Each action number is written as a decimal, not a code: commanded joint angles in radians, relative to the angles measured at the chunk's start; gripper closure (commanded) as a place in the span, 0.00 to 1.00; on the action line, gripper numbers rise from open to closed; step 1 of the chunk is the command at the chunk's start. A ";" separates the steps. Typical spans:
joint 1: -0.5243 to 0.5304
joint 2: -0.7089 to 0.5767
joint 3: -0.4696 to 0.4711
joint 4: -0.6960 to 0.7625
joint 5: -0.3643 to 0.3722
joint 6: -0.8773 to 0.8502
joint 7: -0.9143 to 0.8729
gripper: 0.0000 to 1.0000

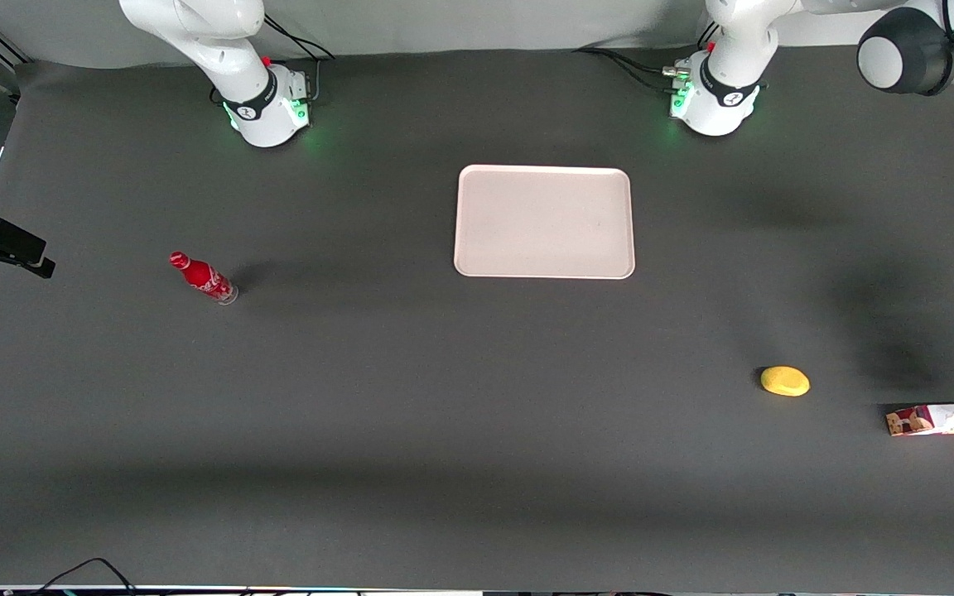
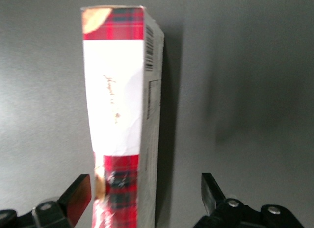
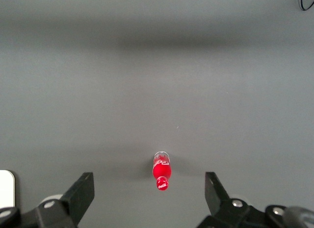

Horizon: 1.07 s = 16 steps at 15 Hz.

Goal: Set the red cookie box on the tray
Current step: 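Close the left gripper on the box end and lift it upright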

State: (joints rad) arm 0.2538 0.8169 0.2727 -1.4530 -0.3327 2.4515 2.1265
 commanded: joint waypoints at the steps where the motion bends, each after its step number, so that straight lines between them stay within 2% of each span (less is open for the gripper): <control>1: 0.005 0.037 -0.010 0.033 -0.032 0.009 0.030 0.00; 6: 0.005 0.061 -0.021 0.034 -0.052 0.041 0.029 0.02; 7: 0.004 0.061 -0.021 0.036 -0.051 0.041 0.029 0.16; 8: 0.004 0.061 -0.021 0.042 -0.049 0.041 0.029 0.48; 9: 0.002 0.062 -0.021 0.045 -0.049 0.041 0.029 0.75; 10: 0.004 0.062 -0.021 0.051 -0.051 0.041 0.027 0.96; 11: 0.004 0.064 -0.021 0.051 -0.055 0.041 0.026 1.00; 16: -0.007 0.047 -0.021 0.052 -0.071 0.023 0.017 1.00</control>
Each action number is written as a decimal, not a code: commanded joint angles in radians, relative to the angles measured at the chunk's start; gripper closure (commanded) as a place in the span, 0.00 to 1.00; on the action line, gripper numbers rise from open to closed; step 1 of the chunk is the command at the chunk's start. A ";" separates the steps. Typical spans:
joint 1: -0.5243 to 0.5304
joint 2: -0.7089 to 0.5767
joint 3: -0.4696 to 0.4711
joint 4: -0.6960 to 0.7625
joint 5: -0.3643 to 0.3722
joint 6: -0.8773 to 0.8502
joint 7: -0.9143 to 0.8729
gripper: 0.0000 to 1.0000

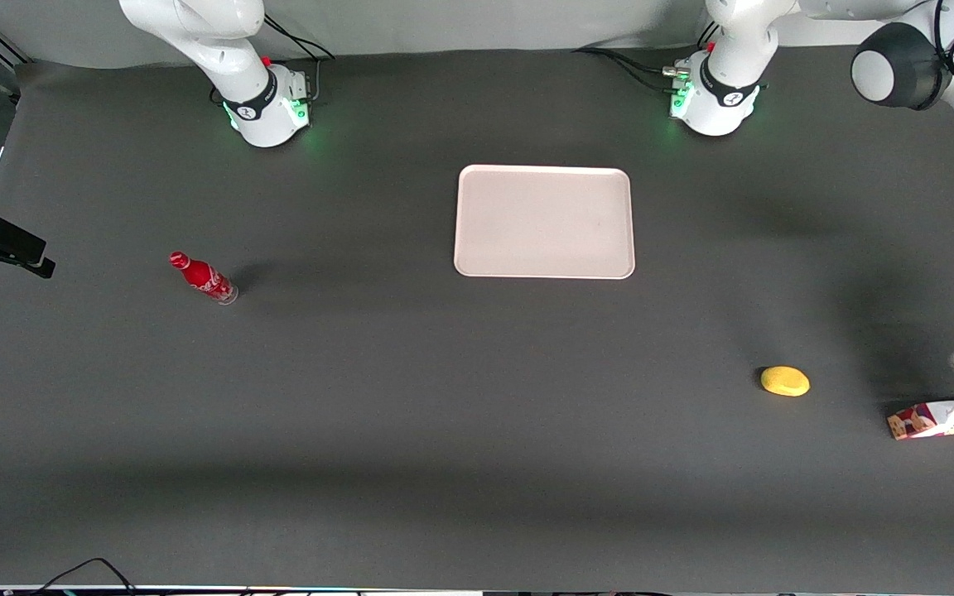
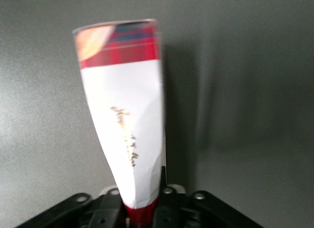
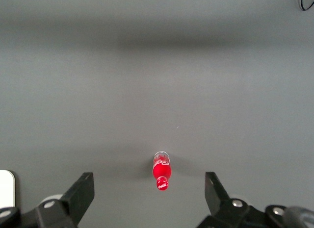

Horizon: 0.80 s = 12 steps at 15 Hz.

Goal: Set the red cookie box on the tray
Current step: 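Close the left gripper on the box end and lift it upright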

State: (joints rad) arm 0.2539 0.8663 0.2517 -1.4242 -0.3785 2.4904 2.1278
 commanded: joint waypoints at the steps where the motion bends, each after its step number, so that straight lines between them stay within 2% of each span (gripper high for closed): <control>1: -0.013 -0.024 0.000 0.024 -0.023 -0.019 0.009 1.00; 5: -0.039 -0.147 0.011 0.021 -0.007 -0.109 -0.029 1.00; 8: -0.047 -0.272 0.047 0.004 0.029 -0.235 -0.124 1.00; 9: -0.048 -0.314 0.055 0.004 0.061 -0.286 -0.161 1.00; 12: -0.053 -0.453 0.054 0.010 0.225 -0.448 -0.323 1.00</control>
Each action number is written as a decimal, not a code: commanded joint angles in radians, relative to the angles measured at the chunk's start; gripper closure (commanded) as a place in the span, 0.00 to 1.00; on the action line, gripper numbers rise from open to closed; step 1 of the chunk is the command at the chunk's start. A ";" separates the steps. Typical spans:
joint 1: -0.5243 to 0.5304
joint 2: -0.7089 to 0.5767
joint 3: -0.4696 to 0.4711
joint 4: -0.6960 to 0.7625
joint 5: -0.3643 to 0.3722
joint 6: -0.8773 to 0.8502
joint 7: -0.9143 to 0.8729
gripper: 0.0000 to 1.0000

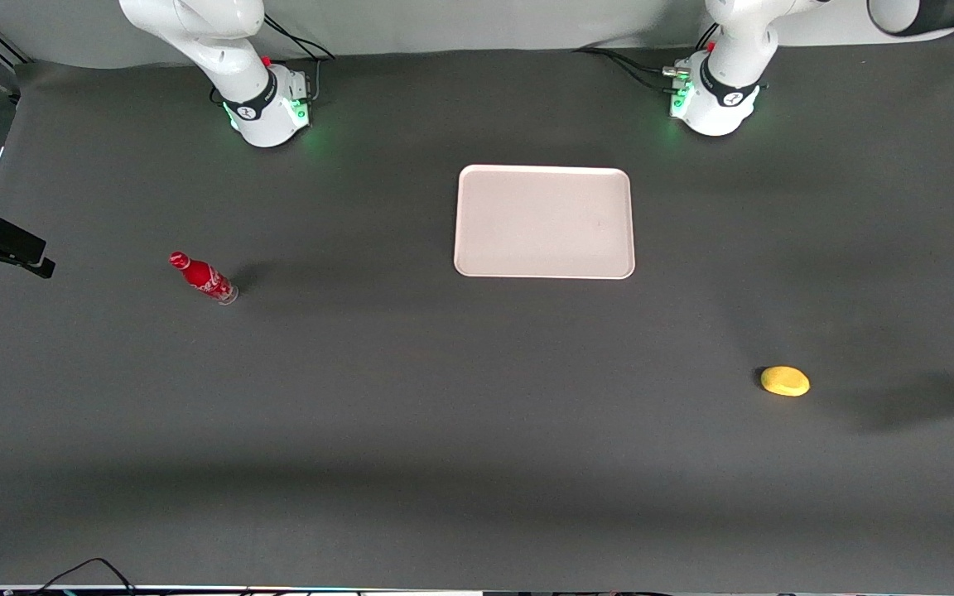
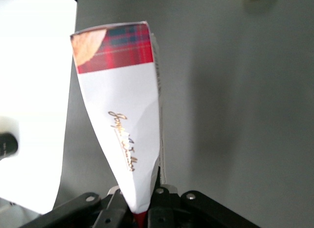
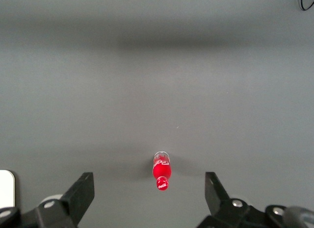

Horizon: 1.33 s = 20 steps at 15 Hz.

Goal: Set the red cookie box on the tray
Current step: 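Carry the hanging cookie box with the left gripper over the pink tray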

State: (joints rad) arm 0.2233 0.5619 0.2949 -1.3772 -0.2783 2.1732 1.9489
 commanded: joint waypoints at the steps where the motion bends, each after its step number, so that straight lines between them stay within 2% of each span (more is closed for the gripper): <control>1: -0.031 -0.187 0.012 -0.037 0.164 -0.186 -0.194 1.00; 3: -0.042 -0.246 0.006 -0.043 0.224 -0.271 -0.287 1.00; 5: -0.085 -0.281 0.003 -0.086 0.237 -0.286 -0.376 1.00; 9: -0.208 -0.391 0.001 -0.254 0.255 -0.309 -0.765 1.00; 12: -0.323 -0.453 -0.016 -0.327 0.289 -0.387 -1.133 1.00; 15: -0.338 -0.505 -0.156 -0.384 0.297 -0.453 -1.512 1.00; 17: -0.340 -0.548 -0.302 -0.442 0.312 -0.458 -1.808 1.00; 20: -0.340 -0.574 -0.459 -0.509 0.309 -0.435 -2.132 1.00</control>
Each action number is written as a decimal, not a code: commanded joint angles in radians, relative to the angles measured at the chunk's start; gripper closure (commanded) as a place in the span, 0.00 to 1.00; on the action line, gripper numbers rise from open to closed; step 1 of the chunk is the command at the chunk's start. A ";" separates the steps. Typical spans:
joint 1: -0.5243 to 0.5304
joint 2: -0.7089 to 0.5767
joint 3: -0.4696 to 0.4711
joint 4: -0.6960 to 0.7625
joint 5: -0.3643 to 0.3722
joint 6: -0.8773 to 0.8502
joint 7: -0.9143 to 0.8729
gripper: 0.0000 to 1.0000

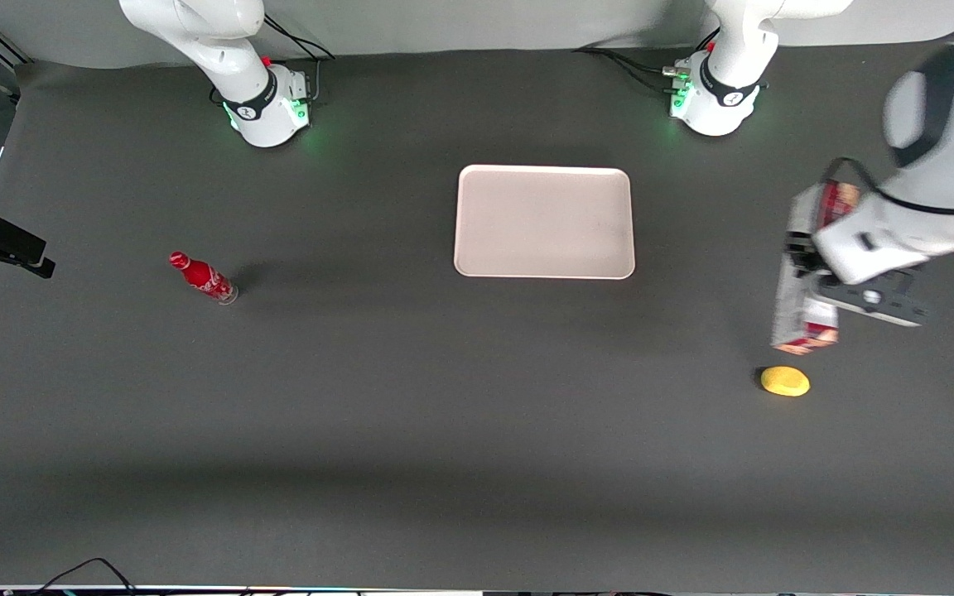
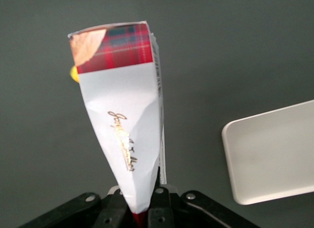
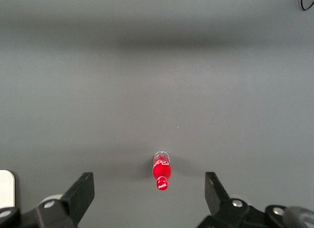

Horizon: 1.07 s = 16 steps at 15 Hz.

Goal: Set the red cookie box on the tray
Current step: 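Carry the hanging cookie box with the left gripper over the pink tray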

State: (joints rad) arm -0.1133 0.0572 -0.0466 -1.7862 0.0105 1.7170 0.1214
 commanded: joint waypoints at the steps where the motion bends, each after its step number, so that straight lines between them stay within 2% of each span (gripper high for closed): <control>1: -0.006 -0.076 -0.160 -0.114 0.019 0.032 -0.392 1.00; 5: -0.005 -0.101 -0.301 -0.229 0.009 0.140 -0.598 1.00; 8: -0.006 -0.158 -0.341 -0.434 -0.030 0.365 -0.608 1.00; 14: -0.012 -0.157 -0.435 -0.634 -0.067 0.571 -0.707 1.00; 16: -0.011 -0.148 -0.516 -0.692 -0.067 0.666 -0.758 1.00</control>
State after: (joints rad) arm -0.1258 -0.0416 -0.4770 -2.3756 -0.0418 2.2715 -0.5595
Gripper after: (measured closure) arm 0.899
